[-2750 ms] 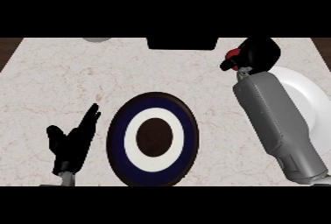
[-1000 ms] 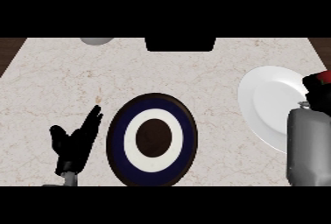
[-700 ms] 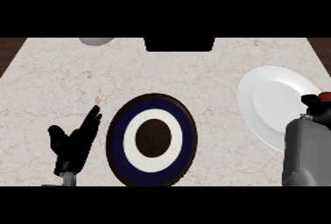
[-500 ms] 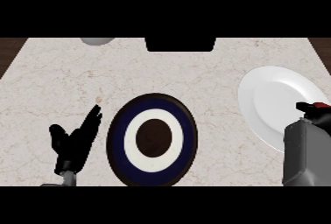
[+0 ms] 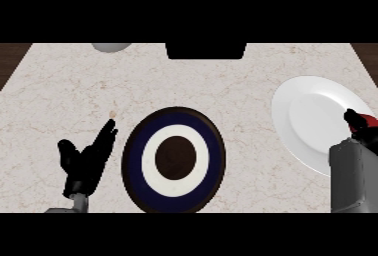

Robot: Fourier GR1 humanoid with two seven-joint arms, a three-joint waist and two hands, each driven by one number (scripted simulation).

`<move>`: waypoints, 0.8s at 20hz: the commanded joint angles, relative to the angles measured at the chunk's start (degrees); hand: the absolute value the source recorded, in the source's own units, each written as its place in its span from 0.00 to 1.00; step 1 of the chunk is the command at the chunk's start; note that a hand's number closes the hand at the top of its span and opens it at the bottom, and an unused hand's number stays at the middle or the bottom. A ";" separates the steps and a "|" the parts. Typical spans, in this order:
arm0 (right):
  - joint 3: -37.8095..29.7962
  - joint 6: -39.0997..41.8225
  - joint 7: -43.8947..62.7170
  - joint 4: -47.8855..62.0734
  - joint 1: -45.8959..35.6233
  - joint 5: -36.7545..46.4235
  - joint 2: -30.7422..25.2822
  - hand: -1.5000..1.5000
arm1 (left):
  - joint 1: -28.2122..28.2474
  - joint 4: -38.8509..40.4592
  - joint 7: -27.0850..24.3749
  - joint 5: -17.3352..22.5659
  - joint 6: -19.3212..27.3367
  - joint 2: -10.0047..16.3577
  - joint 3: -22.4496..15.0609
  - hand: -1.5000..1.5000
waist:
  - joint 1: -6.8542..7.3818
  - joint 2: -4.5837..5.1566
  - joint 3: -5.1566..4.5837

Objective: Pick the tomato from the plate and place it in the plate

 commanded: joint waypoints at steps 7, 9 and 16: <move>12.57 -13.49 -0.38 -16.28 11.30 -14.74 5.93 0.00 | 1.44 2.58 -0.15 0.23 0.19 0.04 1.82 0.50 | -1.16 -0.43 -0.43; 18.52 -15.97 1.55 -15.96 13.95 -16.37 5.97 0.00 | 1.71 2.49 -0.24 1.08 -2.27 0.41 1.15 0.50 | -0.39 -0.14 -0.43; 36.92 -15.31 10.38 -28.65 27.29 -13.91 6.03 0.00 | 2.75 3.51 -2.38 -0.40 -1.46 -0.77 0.69 0.50 | -0.51 -0.10 -0.54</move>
